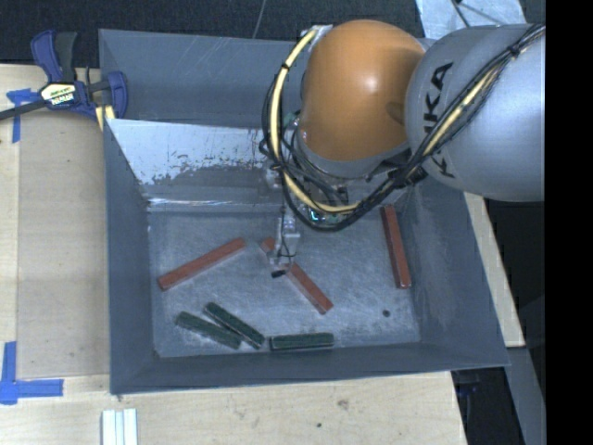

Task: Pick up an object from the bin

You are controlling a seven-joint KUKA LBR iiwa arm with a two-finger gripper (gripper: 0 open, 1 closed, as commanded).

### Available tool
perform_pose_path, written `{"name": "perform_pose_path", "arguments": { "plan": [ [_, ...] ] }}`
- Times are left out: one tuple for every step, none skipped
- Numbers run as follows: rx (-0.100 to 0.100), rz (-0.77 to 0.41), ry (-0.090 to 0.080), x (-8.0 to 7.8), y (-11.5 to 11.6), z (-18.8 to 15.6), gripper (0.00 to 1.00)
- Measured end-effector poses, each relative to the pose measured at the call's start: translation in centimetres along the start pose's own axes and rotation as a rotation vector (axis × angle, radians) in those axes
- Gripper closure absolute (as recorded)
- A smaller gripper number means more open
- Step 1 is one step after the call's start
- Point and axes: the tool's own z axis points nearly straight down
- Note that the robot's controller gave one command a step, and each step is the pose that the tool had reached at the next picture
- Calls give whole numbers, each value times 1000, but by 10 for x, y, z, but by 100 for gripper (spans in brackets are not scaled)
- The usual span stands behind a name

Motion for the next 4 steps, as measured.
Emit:
{"name": "perform_pose_path", "arguments": {
  "plan": [
    [-2, 2, -8, -2, 0, -5, 0],
    [-1, -150, -18, -26, 34, 34, 0],
    [-1, -430, -8, -45, 54, 68, 0],
    [-1, -276, -9, -42, 57, 103, 0]
  ]
}}
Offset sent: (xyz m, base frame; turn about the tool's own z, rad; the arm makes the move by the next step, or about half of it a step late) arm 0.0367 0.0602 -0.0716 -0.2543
